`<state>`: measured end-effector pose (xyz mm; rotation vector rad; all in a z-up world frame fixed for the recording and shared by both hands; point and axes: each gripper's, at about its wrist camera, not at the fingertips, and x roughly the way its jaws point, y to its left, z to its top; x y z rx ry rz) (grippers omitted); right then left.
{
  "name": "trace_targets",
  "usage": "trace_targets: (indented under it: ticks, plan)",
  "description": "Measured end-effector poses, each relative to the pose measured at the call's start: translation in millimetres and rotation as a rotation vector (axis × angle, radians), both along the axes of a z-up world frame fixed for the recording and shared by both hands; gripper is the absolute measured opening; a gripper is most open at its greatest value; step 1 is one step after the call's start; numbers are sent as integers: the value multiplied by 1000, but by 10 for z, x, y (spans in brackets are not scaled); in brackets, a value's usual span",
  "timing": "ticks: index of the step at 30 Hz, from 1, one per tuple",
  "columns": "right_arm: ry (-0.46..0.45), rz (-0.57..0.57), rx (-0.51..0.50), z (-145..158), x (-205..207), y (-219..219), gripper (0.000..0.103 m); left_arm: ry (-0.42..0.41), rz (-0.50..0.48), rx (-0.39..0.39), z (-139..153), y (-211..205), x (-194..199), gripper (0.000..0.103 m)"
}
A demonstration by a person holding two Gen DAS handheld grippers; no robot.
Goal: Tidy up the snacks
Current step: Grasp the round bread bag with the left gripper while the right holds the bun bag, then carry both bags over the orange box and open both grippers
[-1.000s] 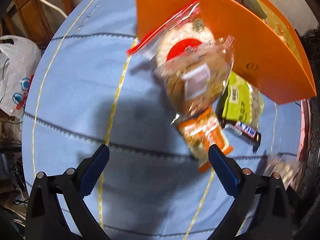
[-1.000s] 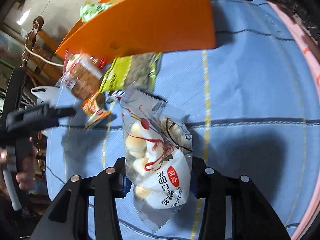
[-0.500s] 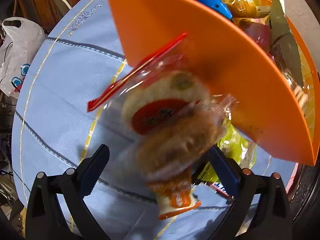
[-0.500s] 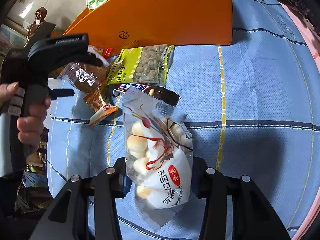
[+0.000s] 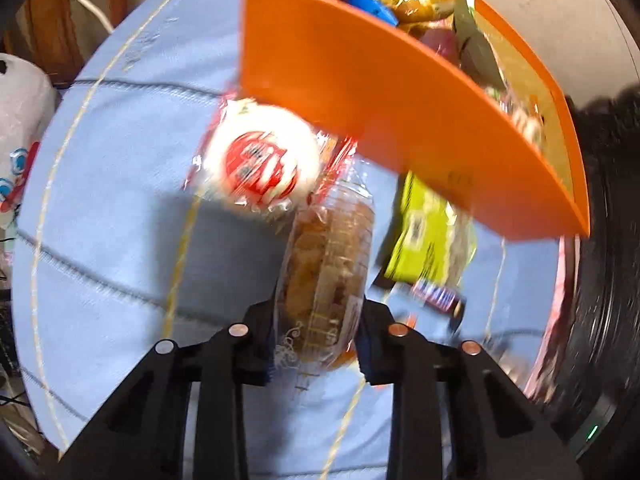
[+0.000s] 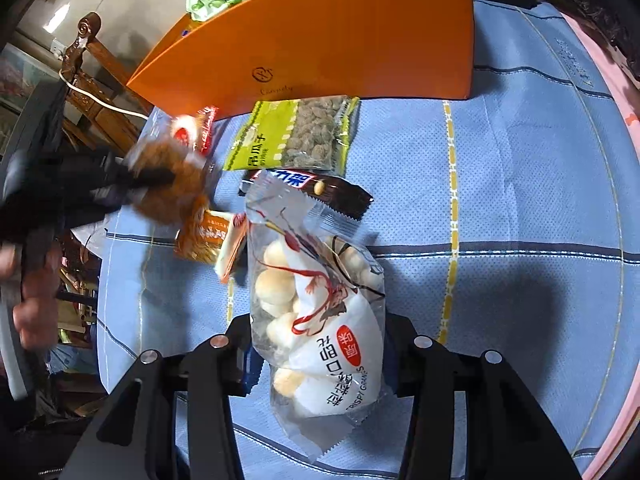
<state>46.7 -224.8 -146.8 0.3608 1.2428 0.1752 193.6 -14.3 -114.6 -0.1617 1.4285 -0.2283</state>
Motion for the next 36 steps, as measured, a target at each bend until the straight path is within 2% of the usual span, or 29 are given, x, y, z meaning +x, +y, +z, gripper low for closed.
trace_targets:
  ticks: [2,4,11,18,21,28,33,35,36]
  plan:
    - [-6,11,1,15,-7,33,48,2,-17,-12,32,90,-156,28]
    - [-10,18,3,37,-3,65,48,-17,-27,10,50,211,-292,28]
    - [-48,67,2,200,-4,271,48,-61,-28,-5,225,424,-382,28]
    - [-129,85,2,509,42,319,46,-140,-97,-11,496,182,-533,28]
    - [-200,74,-14,781,153,264,46,-179,-129,-38,701,86,-496,28]
    - [-351,4,-68,1352,683,-16,46,-337,-200,-112,1364,-377,-86,28]
    - [-388,-66,-92,1497,1292,-190,46,-356,-216,-172,1538,-791,438,28]
    - [-398,-119,-129,1494,1519,-254,49,-379,-198,-173,1543,-987,713,28]
    - [-403,-153,-146,1484,1621,-280,53,-419,-178,-141,1531,-1055,831,32]
